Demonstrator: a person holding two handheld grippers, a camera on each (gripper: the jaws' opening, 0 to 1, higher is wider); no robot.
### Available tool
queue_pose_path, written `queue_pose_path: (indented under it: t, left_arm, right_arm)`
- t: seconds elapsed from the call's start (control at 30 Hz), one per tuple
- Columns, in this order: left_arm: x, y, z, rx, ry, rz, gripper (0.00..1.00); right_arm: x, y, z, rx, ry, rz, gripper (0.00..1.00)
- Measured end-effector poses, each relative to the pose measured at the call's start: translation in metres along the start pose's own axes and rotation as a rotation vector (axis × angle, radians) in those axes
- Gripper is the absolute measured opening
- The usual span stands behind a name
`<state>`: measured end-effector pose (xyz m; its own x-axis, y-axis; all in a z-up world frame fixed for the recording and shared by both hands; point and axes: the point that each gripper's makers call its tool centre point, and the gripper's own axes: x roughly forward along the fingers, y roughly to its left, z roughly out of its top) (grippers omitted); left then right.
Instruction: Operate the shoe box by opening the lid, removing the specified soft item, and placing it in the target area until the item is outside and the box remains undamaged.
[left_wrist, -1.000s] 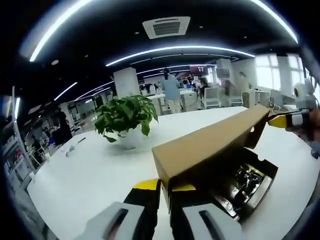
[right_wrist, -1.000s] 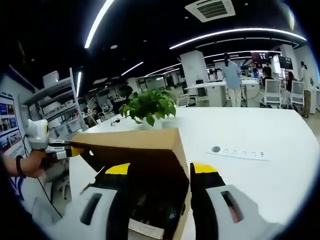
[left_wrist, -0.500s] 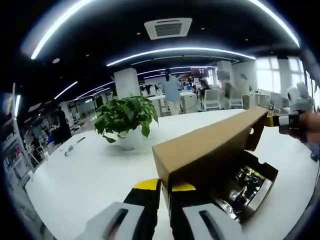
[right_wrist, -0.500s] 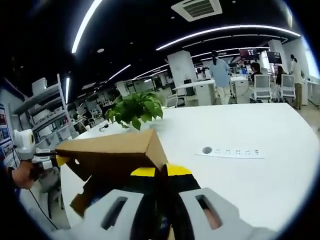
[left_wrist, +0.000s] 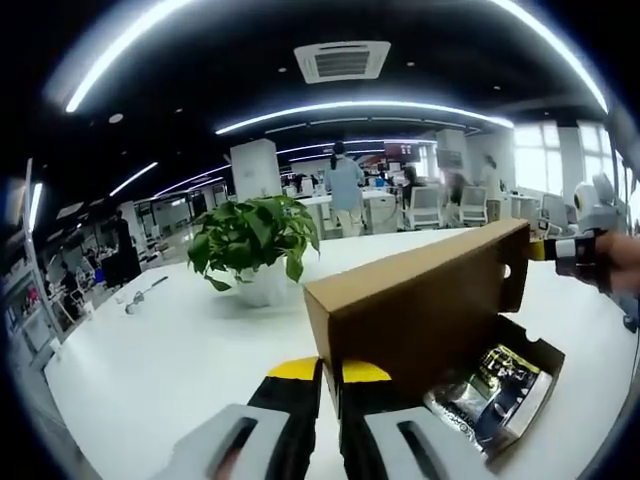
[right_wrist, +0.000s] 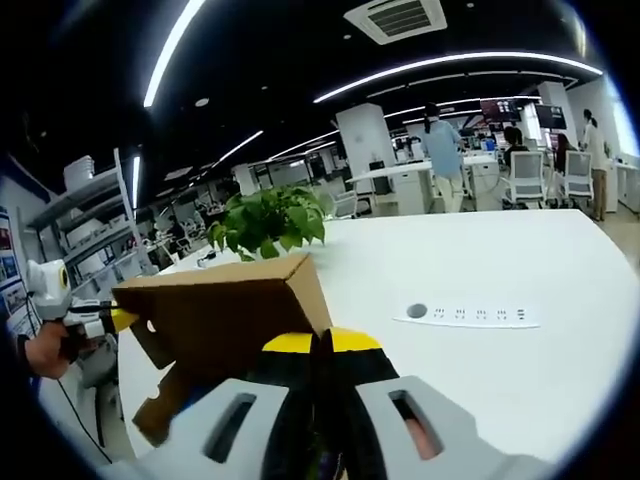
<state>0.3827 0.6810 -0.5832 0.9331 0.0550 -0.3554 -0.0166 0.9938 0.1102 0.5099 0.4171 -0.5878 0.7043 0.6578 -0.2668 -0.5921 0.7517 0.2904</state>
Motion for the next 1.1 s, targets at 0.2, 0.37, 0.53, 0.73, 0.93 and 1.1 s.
queue_pose_path:
  t: [0.2, 0.37, 0.53, 0.73, 0.93, 1.1]
  left_arm:
    - [0.012, 0.004, -0.003, -0.014, 0.004, -0.006, 0.04]
    - [0.023, 0.006, -0.010, -0.018, 0.025, -0.010, 0.04]
    - [0.032, 0.009, -0.018, -0.027, 0.039, -0.017, 0.04]
    - [0.041, 0.009, -0.028, -0.030, 0.066, -0.028, 0.04]
    - [0.048, 0.009, -0.038, -0.037, 0.095, -0.034, 0.04]
    - [0.052, 0.010, -0.044, -0.043, 0.114, -0.041, 0.04]
  right_arm:
    - [0.011, -0.003, 0.002, -0.011, -0.004, 0.000, 0.01]
    - [0.020, -0.006, 0.001, -0.007, 0.001, -0.006, 0.01]
    - [0.028, -0.010, -0.003, -0.007, 0.010, -0.012, 0.01]
    - [0.039, -0.018, -0.016, 0.014, 0.039, -0.034, 0.01]
    - [0.044, -0.023, -0.029, 0.030, 0.059, -0.052, 0.01]
    - [0.048, -0.024, -0.032, 0.013, 0.066, -0.062, 0.01]
